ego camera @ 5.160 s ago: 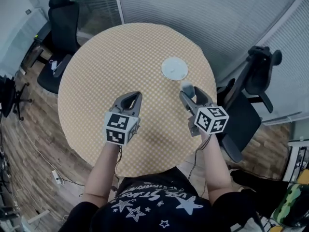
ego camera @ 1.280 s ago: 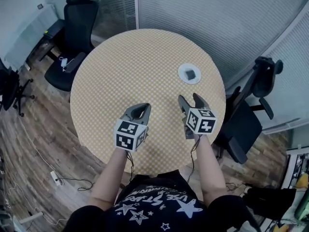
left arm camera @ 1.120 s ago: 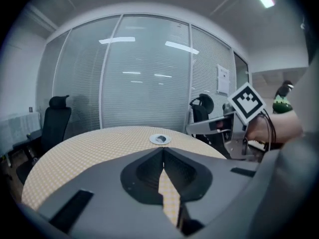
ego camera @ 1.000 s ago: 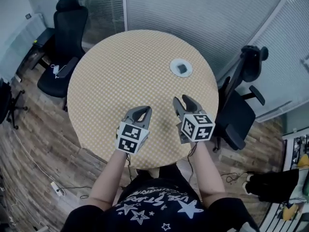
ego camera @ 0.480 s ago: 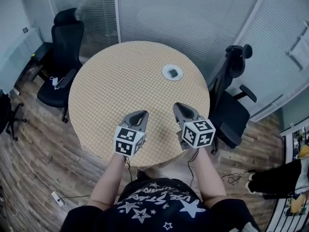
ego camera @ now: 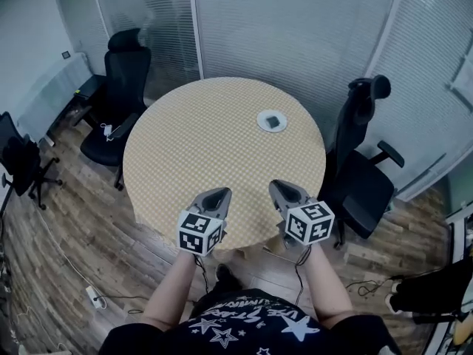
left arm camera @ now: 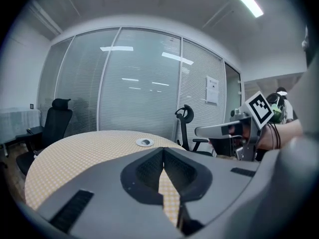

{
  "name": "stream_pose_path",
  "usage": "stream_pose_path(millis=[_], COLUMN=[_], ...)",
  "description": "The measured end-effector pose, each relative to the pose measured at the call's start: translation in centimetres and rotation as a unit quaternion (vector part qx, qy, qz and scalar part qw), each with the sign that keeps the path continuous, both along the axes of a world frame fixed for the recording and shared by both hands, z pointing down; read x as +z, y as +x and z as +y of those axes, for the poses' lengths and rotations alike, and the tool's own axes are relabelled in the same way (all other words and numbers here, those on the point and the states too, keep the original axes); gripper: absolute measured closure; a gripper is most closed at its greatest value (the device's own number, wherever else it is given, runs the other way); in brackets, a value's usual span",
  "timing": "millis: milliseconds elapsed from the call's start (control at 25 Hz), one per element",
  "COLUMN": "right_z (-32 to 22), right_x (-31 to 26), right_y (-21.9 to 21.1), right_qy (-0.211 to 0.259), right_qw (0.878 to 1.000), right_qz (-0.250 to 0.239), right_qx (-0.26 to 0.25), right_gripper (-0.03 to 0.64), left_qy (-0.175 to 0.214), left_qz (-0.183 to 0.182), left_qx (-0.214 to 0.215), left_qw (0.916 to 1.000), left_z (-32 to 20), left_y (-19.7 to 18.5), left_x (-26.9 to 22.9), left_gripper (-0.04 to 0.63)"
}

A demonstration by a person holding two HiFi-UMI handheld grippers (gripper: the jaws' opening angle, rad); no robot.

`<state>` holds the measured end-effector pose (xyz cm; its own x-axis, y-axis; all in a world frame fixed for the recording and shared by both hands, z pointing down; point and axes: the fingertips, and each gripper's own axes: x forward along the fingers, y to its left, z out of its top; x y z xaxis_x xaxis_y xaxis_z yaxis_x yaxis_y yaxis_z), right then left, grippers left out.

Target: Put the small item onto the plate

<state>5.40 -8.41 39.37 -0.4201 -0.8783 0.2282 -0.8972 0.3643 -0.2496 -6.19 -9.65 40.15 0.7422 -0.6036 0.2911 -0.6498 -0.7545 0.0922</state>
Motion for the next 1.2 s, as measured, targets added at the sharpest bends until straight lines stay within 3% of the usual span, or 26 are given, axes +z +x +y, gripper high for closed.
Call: stream_pose_path(millis=[400, 720, 920, 1200], right_z=[9.9, 17.7, 20.1, 21.8], right_x=[-0.3, 1.7, 1.4, -0.6], right_y=[0.1, -0.2, 1.2, 0.5], right_qy=[0.02, 0.004, 0.017, 0.043], right_qw=[0.999, 0.997, 0.997, 0.997], right_qz=[-0.009, -0.034, -0.054, -0.041], right_qx=[-0.045, -0.067, -0.043, -0.046], right_gripper=[0.575, 0.575, 0.575, 0.575], left_qy=[0.023, 0.02, 0.009, 0.016], left_qz=[0.002, 0.018, 0.02, 0.021], left_qx=[-0.039, -0.061, -0.063, -0.077], left_qw=[0.999, 0.9978, 0.9978, 0.9966], left_z=[11.1, 19.7, 23.7, 25.9], left_y=[-0.3, -1.0, -0.5, -2.4], left_x=[-1.2, -1.9, -1.7, -2.6], left_gripper=[0.588, 0.588, 0.588, 0.588])
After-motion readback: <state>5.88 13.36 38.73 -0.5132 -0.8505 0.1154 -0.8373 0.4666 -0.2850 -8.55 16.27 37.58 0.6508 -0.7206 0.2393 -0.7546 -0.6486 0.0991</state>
